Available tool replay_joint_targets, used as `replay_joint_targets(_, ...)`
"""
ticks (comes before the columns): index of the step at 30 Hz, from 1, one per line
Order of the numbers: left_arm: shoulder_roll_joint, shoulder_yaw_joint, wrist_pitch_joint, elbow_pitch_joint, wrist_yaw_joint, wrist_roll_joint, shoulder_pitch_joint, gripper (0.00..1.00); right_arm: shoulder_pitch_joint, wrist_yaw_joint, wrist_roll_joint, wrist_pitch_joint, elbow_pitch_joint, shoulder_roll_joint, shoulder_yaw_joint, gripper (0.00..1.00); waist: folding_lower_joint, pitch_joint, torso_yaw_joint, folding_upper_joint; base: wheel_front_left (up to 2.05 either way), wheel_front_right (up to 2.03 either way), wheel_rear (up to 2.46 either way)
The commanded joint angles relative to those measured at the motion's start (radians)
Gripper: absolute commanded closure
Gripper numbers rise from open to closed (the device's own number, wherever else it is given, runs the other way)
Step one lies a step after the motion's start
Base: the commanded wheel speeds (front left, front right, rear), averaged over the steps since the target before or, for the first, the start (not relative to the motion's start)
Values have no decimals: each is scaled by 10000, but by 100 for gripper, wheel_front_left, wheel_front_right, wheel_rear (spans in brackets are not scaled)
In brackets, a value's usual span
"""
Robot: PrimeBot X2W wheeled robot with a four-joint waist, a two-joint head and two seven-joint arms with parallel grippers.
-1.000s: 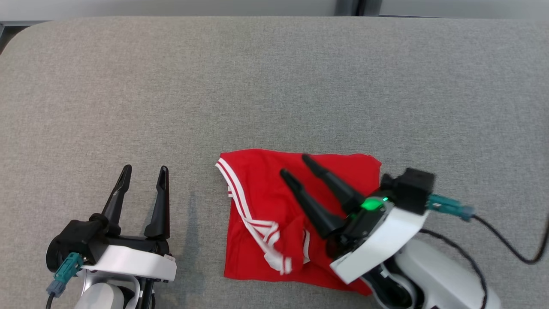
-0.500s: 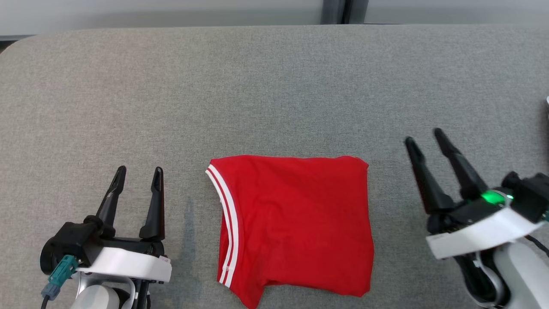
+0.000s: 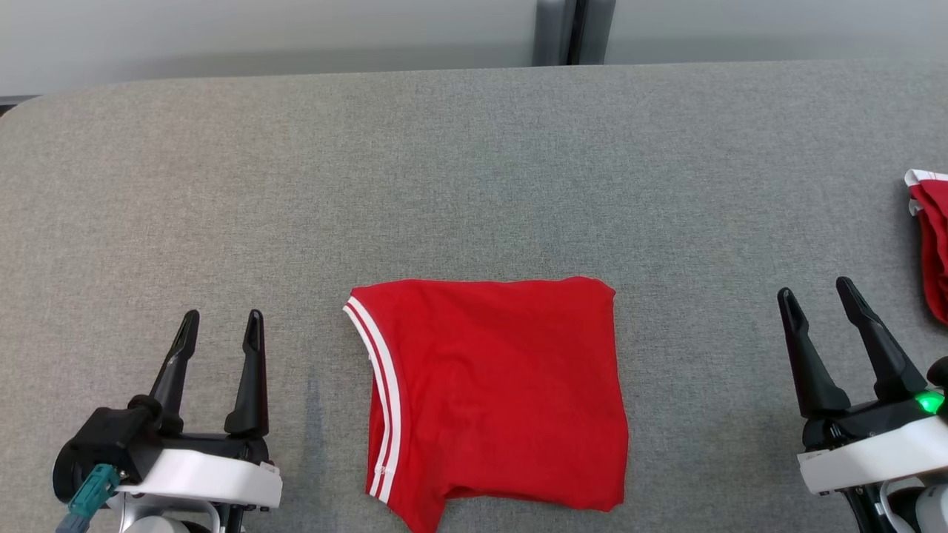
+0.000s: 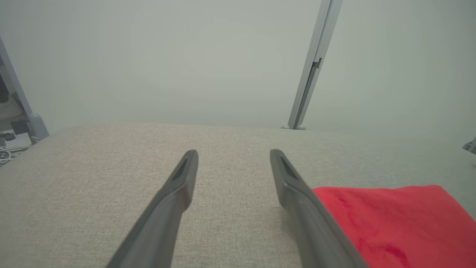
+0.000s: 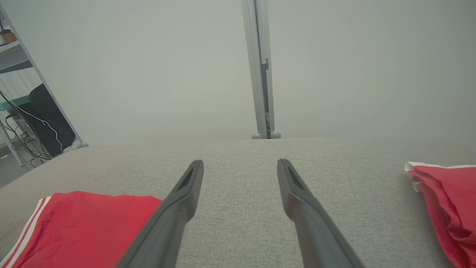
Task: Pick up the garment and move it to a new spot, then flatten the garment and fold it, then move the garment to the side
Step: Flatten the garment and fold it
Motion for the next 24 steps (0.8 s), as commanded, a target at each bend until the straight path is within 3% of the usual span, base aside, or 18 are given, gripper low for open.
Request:
replay_joint_targets(1, 40, 33, -31, -34, 43, -40, 107, 0, 132, 2, -88, 78, -128, 63, -63, 0, 0, -39, -12, 0, 0, 0, 0)
replay_joint_targets(18, 128, -117, 116, -303, 237, 9, 225, 0, 261, 2, -473, 416, -522, 213, -338, 0, 0, -48, 92, 0, 0, 0, 0)
replay_joint_targets(19, 122, -131, 117, -313, 239, 5, 211, 0, 221, 2, -496, 433, -525, 213, -339, 73, 0, -35, 113, 0, 0, 0, 0)
replay_joint_targets(20, 116, -145, 121, -321, 243, 2, 185, 0, 171, 2, -511, 482, -530, 195, -270, 100, 0, -16, 141, 0, 0, 0, 0)
replay_joint_targets(24, 85, -185, 123, -365, 254, -11, 68, 0, -166, 2, -510, 605, -654, 140, 311, 100, 0, 81, 266, 0, 0, 0, 0)
